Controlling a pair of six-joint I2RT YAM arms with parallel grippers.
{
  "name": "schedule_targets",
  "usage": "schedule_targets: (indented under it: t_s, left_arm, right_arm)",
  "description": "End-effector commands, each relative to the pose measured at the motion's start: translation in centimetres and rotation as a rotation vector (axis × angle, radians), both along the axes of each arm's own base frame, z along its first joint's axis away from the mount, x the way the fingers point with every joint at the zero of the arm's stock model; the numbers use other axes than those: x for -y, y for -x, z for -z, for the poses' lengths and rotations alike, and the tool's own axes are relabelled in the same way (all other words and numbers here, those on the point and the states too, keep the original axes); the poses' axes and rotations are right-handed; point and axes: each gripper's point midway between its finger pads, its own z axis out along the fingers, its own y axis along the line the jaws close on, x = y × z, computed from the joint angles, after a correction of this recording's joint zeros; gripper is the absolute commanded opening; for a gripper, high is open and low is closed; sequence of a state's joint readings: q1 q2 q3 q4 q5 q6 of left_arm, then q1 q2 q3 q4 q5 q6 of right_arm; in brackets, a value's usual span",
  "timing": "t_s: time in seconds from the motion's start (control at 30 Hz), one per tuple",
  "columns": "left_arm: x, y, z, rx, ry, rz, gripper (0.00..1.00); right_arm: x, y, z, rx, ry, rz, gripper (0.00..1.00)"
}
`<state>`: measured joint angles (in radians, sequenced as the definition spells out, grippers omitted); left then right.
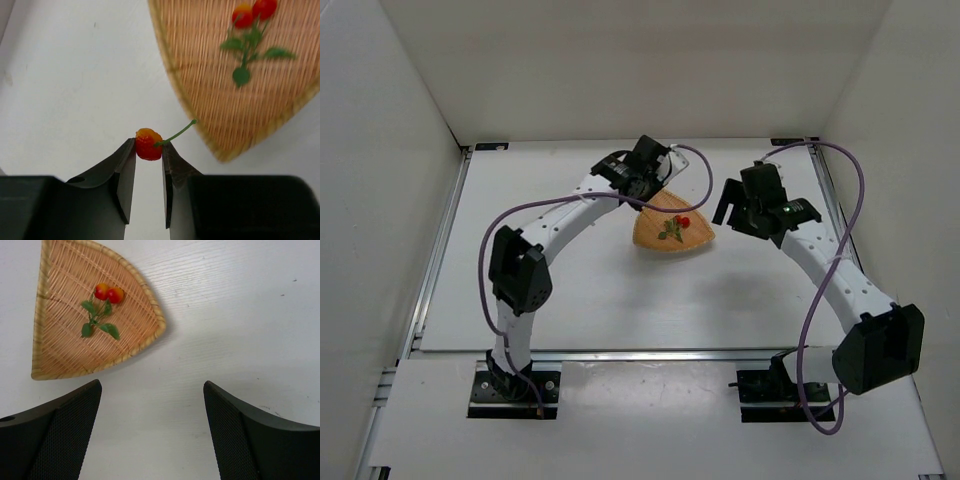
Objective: Place and organize the fake fruits in the fruit bowl
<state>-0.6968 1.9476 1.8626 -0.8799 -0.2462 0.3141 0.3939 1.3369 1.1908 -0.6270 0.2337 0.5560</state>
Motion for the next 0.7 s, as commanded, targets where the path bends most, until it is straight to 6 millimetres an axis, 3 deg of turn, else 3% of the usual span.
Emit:
schedule_targets:
  t_s: [0.0, 0.1, 0.2, 0.27, 0.37, 0.43, 0.47, 0.57, 0.67]
  left_arm:
    - [3.6, -0.6, 2.5, -0.041, -0.008, 0.064, 0.35]
    - [5.6, -1.3, 3.4, -0.039, -0.006, 0.083, 0.41]
    - [6.0, -1.6, 3.7, -0.038, 0.001, 0.076, 0.48]
    - [6.1, -1.7, 3.3, -0.032, 0.015, 0.068, 0.69]
    - [6.2, -1.7, 1.7, -0.009, 0.042, 0.062, 0.90]
    - [5.5, -1.7, 0.2, 0.025, 0.042, 0.044, 0.91]
    - [4.9, -1.5, -1.1, 0.049, 0.044, 0.033, 0.92]
    - [2.2, -1.4, -2.3, 0.078, 0.030, -0.025, 0.92]
    - [-4.2, -1.8, -4.7, 0.100, 0.066, -0.171, 0.98]
  right_arm:
    - [2.0, 0.4, -2.0, 0.061, -0.003, 0.074, 0.86]
    - [3.4, 1.2, -2.1, 0.064, 0.005, 0.106, 0.86]
    - [5.2, 2.2, -2.3, 0.075, 0.021, 0.166, 0.88]
    - [6.0, 2.7, -2.3, 0.078, 0.022, 0.193, 0.91]
    - [7.0, 3.8, -1.9, 0.078, 0.017, 0.222, 0.96]
    - [7.5, 4.5, -1.9, 0.082, 0.015, 0.232, 0.97]
    - [7.9, 5.0, -1.1, 0.060, 0.017, 0.249, 1.00]
    - [8.5, 6.5, 0.4, 0.004, 0.016, 0.255, 1.00]
    - [8.8, 8.1, 2.4, -0.058, 0.008, 0.255, 1.00]
